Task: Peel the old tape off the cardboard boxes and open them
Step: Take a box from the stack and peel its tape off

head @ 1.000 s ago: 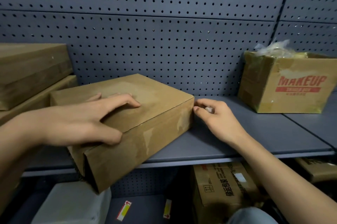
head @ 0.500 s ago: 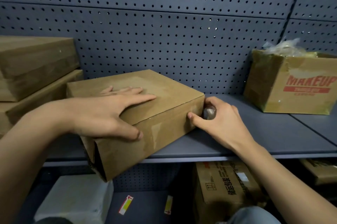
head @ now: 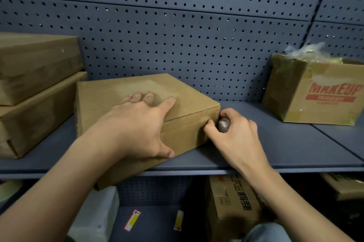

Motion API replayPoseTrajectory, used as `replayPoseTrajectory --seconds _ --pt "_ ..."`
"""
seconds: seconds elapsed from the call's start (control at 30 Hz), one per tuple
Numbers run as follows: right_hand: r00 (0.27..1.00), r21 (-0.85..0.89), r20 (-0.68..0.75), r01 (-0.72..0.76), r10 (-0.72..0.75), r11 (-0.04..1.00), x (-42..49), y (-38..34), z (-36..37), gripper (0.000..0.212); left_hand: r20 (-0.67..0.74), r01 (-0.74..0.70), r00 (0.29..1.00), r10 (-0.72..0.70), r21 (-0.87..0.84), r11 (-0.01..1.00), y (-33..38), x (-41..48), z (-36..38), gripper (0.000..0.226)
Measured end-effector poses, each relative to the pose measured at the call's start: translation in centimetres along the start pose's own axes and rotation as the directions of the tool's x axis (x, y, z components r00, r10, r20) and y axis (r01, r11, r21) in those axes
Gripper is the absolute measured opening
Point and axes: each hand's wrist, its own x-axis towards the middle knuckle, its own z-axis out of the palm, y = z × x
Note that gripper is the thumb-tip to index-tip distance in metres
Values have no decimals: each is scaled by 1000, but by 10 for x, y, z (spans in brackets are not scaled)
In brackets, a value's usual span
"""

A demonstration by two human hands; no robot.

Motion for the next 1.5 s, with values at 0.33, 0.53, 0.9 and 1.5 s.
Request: replayPoseTrajectory --seconds 0.33,0.53,0.9,1.5 --pt "996 24 -67 -57 58 998 -4 -5 6 46 -8 -10 1000 10 -20 1000 -2 3 4 121" --pt "992 29 -78 -95 97 995 -5 -8 7 43 -20 -17 1000 17 -19 1000 -3 3 5 120" --pt "994 69 -75 -78 83 995 -8 -7 10 58 -37 -19 999 19 -17 1000 -3 2 6 120" --pt "984 279 -82 -128 156 952 -16 -6 6 30 -32 -14 999 13 -29 999 -3 1 5 119"
